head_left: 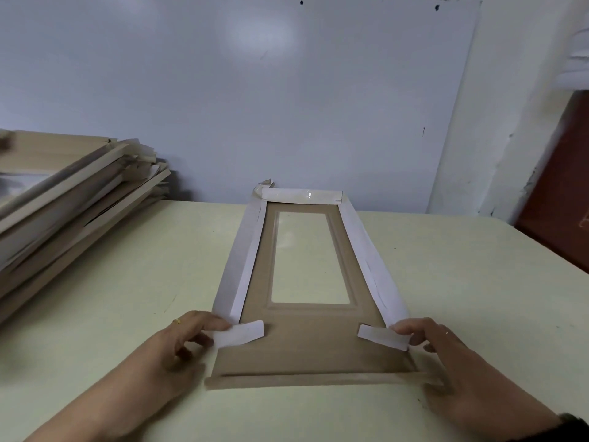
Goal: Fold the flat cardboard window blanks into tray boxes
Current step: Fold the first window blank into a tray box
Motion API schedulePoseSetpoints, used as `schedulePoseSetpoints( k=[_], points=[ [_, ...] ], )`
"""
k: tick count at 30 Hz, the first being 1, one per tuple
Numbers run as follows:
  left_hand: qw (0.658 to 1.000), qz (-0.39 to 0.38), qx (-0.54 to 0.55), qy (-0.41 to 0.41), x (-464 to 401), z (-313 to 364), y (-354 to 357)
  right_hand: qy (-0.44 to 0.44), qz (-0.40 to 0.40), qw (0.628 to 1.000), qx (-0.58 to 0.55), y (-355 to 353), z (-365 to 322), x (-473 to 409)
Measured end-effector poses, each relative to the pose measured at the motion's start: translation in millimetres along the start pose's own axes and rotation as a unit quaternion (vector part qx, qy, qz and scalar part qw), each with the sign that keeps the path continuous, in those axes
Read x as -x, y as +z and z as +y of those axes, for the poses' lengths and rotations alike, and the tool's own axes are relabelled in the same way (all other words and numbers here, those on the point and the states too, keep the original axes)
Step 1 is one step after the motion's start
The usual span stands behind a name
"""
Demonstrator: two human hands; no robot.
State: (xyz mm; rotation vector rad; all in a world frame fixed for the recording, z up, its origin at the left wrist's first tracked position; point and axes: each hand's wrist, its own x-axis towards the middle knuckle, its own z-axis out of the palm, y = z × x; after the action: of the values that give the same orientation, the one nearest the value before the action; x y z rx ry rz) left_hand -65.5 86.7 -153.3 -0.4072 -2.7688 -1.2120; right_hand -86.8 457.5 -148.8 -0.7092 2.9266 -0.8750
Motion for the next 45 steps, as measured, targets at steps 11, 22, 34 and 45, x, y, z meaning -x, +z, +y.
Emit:
schedulePoseSetpoints(
  k=[11,22,34,45],
  points=[
    [0.998,0.058,0.025,-0.007,-0.9,8.5,9.3,0.015,0.161,0.985,-0.068,8.7,-9.7,-8.8],
    [0.98,0.168,0.096,-0.039,-15.8,10.9,24.4,0.074,0.235,0.934,-0.26,19.0,-5.7,-27.5],
    [0.985,0.153,-0.066,0.044,-17.8,9.1,31.0,-0.029,0.209,0.975,-0.063,23.2,-9.9,-26.2],
    [0.979,0.176,-0.082,0.069,-19.5,5.1,32.8,-0.125,0.284,0.934,0.178,23.3,-5.6,-32.4]
  ],
)
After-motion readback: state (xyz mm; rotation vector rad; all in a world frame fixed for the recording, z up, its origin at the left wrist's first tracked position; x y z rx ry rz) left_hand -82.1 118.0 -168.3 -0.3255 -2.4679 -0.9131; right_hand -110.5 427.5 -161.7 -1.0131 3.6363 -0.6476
